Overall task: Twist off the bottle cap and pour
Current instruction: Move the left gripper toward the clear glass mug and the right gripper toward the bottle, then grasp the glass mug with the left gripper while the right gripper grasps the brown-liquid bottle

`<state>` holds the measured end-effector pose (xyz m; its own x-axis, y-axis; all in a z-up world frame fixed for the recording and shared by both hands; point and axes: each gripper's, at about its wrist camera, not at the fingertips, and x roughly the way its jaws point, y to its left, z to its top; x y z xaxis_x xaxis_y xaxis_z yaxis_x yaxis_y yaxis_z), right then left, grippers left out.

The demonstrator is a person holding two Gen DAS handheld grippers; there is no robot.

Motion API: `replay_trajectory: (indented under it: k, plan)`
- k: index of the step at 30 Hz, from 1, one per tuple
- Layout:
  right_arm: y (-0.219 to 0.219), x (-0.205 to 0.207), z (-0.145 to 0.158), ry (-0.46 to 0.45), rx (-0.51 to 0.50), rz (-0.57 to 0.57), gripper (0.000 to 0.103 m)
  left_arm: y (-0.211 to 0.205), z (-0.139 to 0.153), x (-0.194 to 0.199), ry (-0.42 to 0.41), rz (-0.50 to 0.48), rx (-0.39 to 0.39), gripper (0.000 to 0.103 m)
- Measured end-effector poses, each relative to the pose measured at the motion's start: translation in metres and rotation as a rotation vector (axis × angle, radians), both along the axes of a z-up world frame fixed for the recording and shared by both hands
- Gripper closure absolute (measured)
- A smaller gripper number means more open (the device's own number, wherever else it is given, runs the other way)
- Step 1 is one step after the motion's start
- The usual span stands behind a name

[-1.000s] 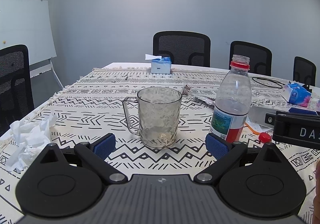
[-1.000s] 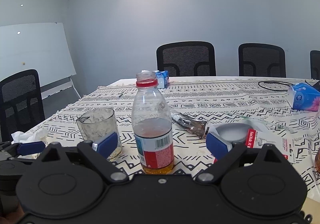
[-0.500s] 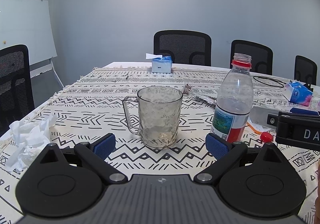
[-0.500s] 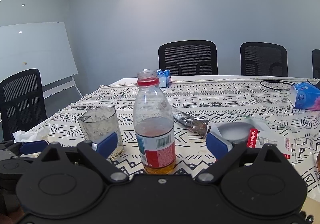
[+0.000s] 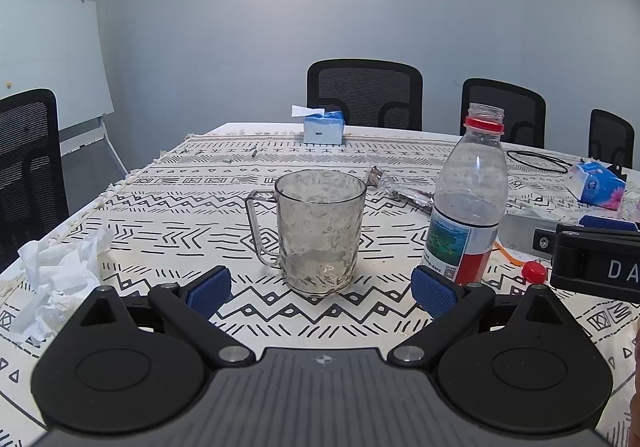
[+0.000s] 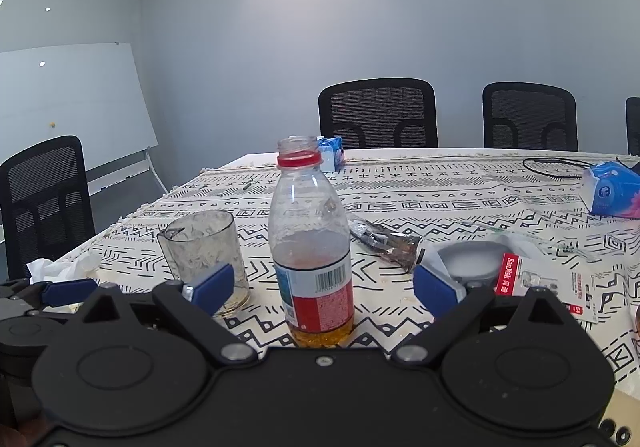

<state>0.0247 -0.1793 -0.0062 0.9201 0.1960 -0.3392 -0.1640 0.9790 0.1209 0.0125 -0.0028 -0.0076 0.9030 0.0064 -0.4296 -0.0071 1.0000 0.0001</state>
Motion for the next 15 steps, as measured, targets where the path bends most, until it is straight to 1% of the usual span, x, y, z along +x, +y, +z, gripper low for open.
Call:
replay_trajectory:
  k: [9,13,15]
  plan:
    - [0.002,0.008,-0.004,0.020,-0.001,-0.008,0.006,0.001,-0.006,0.012,0.011,0.000,0.002,0.005]
    - [0.000,0.015,-0.006,0.022,0.025,0.019,0.006,0.004,-0.010,0.023,0.018,-0.016,0.010,0.005]
    - [0.001,0.020,-0.006,0.022,0.035,0.021,0.006,0.007,-0.013,0.031,0.031,-0.018,0.002,0.005]
